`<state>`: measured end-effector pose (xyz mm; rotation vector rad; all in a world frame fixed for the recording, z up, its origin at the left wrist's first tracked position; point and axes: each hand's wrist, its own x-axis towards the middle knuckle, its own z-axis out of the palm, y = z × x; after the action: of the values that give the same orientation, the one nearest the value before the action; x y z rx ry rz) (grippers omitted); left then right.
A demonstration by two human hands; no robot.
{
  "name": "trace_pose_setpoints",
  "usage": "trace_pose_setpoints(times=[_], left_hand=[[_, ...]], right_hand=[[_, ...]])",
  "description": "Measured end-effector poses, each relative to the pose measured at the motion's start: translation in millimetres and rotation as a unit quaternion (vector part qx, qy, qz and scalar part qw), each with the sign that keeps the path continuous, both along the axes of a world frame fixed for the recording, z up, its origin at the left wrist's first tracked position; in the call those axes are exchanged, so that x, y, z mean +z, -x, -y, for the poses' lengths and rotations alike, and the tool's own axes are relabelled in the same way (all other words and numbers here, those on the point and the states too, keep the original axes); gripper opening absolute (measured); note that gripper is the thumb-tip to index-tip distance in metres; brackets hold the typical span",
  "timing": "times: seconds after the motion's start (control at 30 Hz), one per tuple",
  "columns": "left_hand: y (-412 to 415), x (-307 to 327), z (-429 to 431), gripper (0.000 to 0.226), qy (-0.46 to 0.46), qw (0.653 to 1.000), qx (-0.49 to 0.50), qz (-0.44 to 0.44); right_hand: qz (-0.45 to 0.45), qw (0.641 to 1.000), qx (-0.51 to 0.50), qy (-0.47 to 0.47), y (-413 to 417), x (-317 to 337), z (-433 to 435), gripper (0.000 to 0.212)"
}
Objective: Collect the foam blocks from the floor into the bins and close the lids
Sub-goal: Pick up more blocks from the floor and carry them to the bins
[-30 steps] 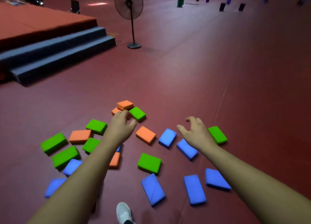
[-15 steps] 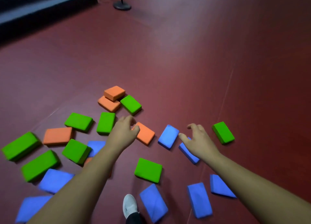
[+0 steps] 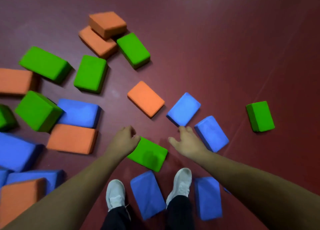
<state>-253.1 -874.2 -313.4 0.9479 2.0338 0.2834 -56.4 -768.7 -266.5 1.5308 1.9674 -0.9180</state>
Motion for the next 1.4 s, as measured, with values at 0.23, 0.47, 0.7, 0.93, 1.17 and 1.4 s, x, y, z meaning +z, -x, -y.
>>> trace_pose_setpoints(times=[0.23, 0.47, 0.7, 0.93, 1.17, 1.4], left_hand=[[-47, -240, 7, 0.047, 0.102, 0.995, 0.012, 0.009], [-62, -361, 52, 0.092, 0.224, 0.965, 0.120, 0.067], [-89, -284, 24, 0.079, -0.001, 0.979, 0.193, 0.066], [-202, -211, -74, 0.121, -0.022, 0.869, 0.400, 0.292], [-296, -203, -158, 0.078, -0.092, 0.875, 0.300, 0.367], [-316, -238, -191, 0.076, -0.093, 0.955, 0.199, 0.198]], right_hand=[[0.009, 0.996, -0.054, 0.071, -33, -250, 2, 0.059], [-0.049, 0.927, -0.278, 0.246, -77, -381, 53, 0.028], [-0.243, 0.769, -0.539, 0.243, -125, -363, 18, 0.098], [-0.422, 0.576, -0.654, 0.249, -182, -300, -63, 0.064], [-0.400, 0.608, -0.655, 0.203, -240, -285, -103, 0.075], [-0.063, 0.795, -0.603, 0.024, -363, -358, -146, 0.070]])
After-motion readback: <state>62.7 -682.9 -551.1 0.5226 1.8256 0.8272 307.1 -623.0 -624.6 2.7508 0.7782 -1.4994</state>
